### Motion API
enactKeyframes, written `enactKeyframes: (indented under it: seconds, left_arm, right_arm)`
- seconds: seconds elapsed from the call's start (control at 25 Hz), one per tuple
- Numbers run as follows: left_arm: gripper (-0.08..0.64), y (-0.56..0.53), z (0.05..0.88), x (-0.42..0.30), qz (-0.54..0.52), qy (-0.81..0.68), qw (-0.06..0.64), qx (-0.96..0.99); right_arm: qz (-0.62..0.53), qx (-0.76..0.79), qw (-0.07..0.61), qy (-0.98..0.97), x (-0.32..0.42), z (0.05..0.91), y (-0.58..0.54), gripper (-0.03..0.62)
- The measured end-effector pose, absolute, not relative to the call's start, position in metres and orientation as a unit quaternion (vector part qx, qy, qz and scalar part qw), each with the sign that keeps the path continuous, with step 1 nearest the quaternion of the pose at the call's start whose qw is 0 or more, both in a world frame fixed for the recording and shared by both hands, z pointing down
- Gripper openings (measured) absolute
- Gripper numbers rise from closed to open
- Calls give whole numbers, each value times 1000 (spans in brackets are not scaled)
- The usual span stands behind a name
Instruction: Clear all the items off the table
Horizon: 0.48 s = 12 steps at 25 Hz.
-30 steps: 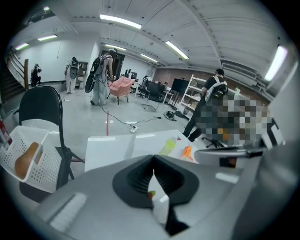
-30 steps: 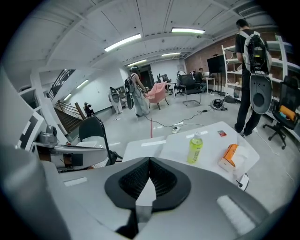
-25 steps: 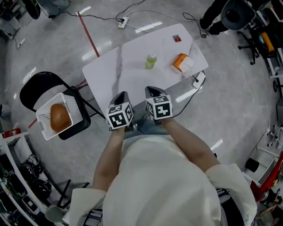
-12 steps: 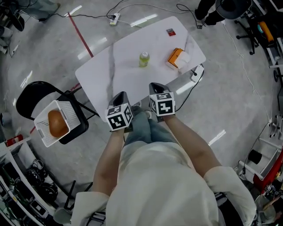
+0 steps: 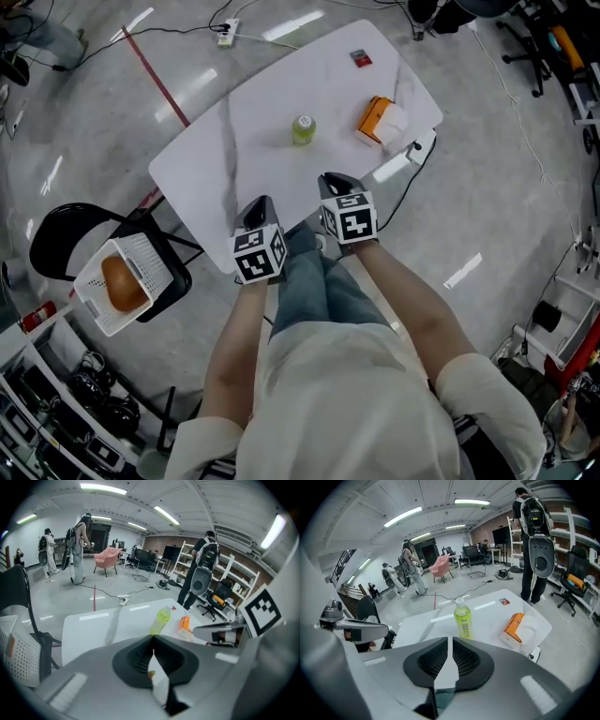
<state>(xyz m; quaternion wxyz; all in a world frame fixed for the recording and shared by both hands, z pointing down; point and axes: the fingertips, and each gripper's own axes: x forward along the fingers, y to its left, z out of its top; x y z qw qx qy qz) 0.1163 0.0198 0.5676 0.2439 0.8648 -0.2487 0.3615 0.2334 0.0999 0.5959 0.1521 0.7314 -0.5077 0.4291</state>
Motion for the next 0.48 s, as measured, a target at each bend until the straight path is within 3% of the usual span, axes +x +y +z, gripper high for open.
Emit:
enactKeyframes:
  seconds: [0.48]
  left_arm:
    - [9,-21,626,151,382,-245,252,854]
  right_arm:
    - [451,722,152,-502,269,663,61,95]
